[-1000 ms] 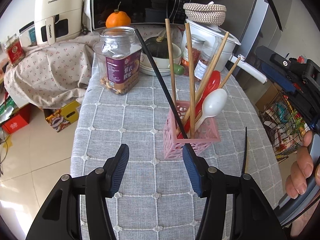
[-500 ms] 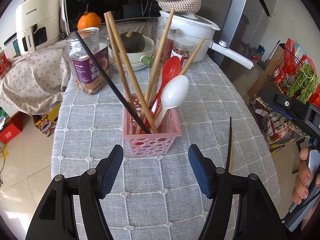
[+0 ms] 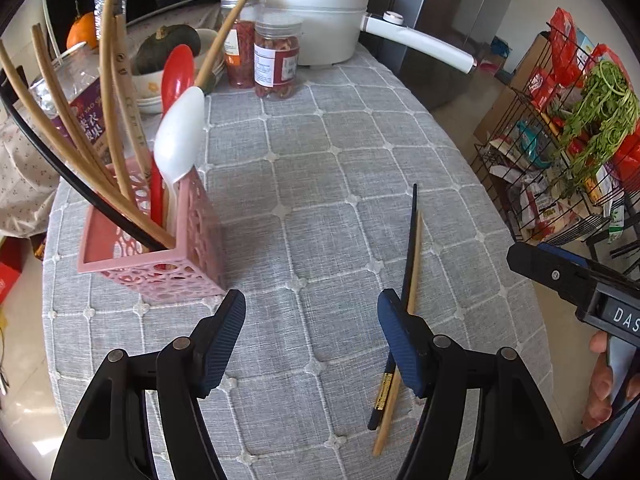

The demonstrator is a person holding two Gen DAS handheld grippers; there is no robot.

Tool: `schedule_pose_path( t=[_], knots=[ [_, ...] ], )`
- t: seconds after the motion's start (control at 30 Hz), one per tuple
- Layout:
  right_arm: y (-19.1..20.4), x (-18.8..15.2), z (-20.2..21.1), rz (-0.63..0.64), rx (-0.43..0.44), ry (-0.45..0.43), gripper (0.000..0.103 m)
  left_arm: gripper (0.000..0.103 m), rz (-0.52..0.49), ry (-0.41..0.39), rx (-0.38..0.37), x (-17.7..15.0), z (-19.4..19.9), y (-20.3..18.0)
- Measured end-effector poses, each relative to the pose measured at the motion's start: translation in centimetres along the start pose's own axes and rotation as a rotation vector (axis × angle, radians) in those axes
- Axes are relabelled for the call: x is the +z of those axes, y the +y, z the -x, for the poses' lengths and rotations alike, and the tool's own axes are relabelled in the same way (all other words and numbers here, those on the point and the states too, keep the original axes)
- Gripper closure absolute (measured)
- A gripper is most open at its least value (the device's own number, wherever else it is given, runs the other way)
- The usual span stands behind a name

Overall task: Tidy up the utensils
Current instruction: 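Grasp the remaining black chopstick with the left tool and lift it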

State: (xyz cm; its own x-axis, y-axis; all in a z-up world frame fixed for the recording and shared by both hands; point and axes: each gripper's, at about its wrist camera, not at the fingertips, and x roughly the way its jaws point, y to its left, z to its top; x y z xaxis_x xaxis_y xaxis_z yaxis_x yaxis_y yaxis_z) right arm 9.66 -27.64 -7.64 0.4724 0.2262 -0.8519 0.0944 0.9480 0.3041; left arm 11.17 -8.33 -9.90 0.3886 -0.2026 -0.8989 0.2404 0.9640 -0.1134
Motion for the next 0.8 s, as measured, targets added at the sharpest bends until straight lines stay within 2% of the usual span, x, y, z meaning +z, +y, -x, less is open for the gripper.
schedule_pose_path(
  t=[0.3, 0.37, 0.43, 0.53, 0.63, 0.8],
  knots=[
    [-3.6, -0.4, -1.4, -0.031, -0.042, 0.083, 0.024, 0.033, 0.038, 0.069, -0.045, 1.7, -5.0, -1.9],
    [-4.1, -0.3, -1.6, -0.039, -0.043, 0.089, 0.024, 0.038, 0.052, 0.077, -0.075, 2.0, -6.1, -2.2],
    [-4.5, -0.2, -1.6, -0.054, -0.042, 0.092, 0.024, 0.056, 0.052, 0.088, -0.110, 2.4, -6.9, -2.8],
    [-5.4, 0.0, -1.6, -0.076, -0.039, 0.094, 0.024, 0.074, 0.037, 0.114, -0.159, 3.0, -8.4, -3.9],
    [-5.8, 0.2, -1.7, -0.086, -0.037, 0.097, 0.024, 0.084, 0.020, 0.123, -0.182, 3.4, -9.4, -5.0],
    [-6.4, 0.4, -2.1, -0.092, -0.042, 0.105, 0.024, 0.090, -0.018, 0.122, -0.188, 4.0, -10.4, -6.4]
  ],
)
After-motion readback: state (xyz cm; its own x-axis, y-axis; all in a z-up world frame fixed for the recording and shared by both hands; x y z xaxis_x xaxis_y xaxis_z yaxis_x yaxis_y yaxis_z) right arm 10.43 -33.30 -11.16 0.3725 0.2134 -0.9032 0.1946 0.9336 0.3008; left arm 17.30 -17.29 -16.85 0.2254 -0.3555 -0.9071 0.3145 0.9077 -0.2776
